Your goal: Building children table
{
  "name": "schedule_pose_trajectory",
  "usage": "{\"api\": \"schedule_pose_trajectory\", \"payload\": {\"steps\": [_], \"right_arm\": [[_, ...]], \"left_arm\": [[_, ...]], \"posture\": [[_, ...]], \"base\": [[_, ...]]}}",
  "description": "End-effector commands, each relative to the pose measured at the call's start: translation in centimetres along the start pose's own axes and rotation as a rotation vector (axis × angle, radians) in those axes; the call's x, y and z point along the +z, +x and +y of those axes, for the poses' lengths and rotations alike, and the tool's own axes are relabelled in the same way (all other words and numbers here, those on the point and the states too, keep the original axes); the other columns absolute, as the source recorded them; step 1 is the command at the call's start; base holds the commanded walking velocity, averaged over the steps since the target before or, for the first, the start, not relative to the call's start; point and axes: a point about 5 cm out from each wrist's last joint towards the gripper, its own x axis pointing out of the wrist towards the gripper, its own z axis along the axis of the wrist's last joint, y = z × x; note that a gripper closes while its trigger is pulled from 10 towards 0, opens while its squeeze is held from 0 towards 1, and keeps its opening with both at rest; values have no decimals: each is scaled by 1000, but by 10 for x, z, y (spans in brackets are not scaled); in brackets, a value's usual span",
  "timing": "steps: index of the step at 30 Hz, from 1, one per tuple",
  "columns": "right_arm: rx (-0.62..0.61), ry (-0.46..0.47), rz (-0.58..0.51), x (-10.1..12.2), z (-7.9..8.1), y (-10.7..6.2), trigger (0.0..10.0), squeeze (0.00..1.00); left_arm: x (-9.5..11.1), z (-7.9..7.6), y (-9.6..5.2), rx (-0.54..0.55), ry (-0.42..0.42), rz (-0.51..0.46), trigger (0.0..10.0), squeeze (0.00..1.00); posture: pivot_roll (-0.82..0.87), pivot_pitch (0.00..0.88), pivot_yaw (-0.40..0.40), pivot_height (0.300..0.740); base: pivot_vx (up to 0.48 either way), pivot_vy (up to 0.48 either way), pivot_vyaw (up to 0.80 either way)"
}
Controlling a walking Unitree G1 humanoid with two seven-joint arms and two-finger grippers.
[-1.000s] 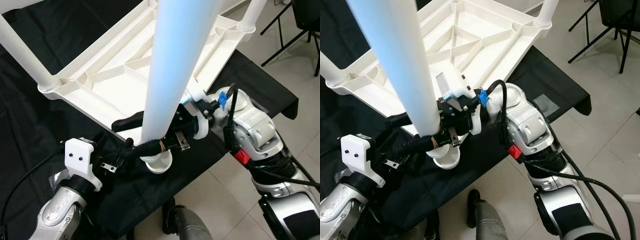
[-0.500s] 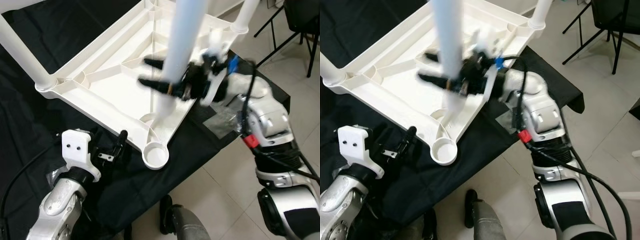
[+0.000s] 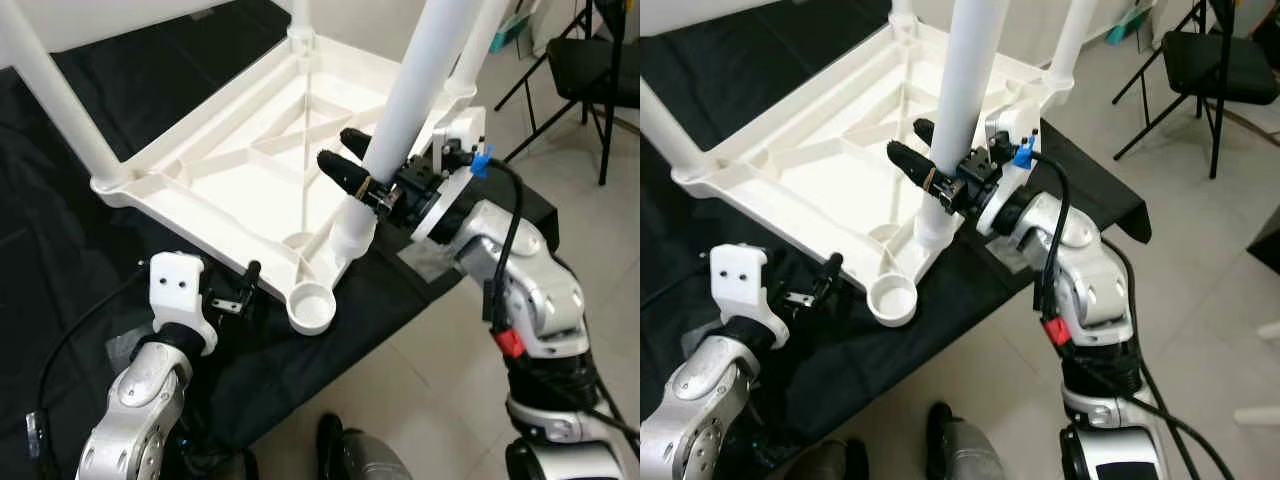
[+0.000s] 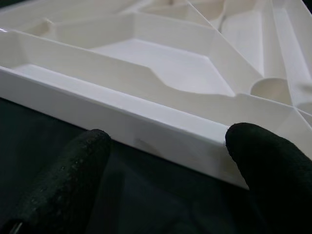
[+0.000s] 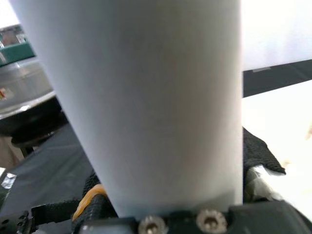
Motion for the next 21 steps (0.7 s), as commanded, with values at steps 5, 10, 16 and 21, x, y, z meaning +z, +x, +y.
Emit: {"api": "schedule_pose_trajectory", "payload": {"steps": [5,10,16,21], "right_arm": [[-15,6,-2,1,11,1,10000,0],[-47,2,6,-1,11,0,10000,0],[-58,2,14,-4,13,1,10000,0],[-62,8,28,-6,16,2,10000,0]], "left_arm": [[-7,3,0,-4,42,32,10000,0],[-10,-3,3,-21,39,43,10000,0],[-16,-4,3,-24,37,60,10000,0],[-27,-4,1,-2,-15,105,10000,0]], "posture": [[-17,110,-45,740],[-18,101,-39,740],[-18,94,-41,740],[-27,83,-44,740]], "base": [[0,288,0],[0,0,0],[0,0,0],[0,0,0]]}}
